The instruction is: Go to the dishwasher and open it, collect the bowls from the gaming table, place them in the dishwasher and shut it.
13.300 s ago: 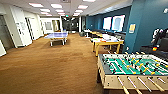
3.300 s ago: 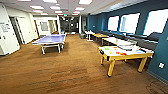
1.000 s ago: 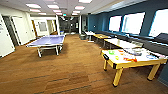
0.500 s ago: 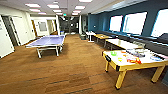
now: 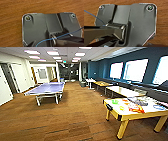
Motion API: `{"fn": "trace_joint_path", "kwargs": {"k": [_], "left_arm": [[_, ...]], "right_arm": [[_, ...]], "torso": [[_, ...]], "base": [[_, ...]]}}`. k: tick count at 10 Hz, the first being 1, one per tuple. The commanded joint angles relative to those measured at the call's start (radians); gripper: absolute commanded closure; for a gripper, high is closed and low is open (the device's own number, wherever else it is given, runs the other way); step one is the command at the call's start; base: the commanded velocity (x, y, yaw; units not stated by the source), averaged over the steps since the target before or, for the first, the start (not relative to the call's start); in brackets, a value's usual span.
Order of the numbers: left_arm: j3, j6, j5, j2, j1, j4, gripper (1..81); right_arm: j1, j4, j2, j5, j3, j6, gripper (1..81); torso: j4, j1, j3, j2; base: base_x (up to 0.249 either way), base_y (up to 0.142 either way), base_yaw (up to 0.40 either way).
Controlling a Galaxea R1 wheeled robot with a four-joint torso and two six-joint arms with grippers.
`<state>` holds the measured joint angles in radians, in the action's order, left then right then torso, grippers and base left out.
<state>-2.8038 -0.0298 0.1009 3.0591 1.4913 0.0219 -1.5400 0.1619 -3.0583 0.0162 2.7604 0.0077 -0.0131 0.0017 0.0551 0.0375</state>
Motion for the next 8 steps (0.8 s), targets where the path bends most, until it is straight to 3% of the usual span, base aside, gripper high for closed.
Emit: {"fn": "trace_joint_path", "kwargs": {"k": [1,8], "left_arm": [[-0.003,-0.007,-0.049,-0.002,-0.053,-0.002,1.0],[-0.003,-0.012,-0.049,0.003,-0.053,0.000,1.0]], "right_arm": [[0.048,0.002,-0.001,-0.055,-0.004,-0.002,1.0],[0.047,0.001,-0.003,-0.055,-0.004,-0.002,1.0]], "torso": [[0.000,0.000,0.000,0.000],[0.000,0.000,0.000,0.000]], "base": [[0.159,0.000,0.000],[0.159,0.000,0.000]]}}
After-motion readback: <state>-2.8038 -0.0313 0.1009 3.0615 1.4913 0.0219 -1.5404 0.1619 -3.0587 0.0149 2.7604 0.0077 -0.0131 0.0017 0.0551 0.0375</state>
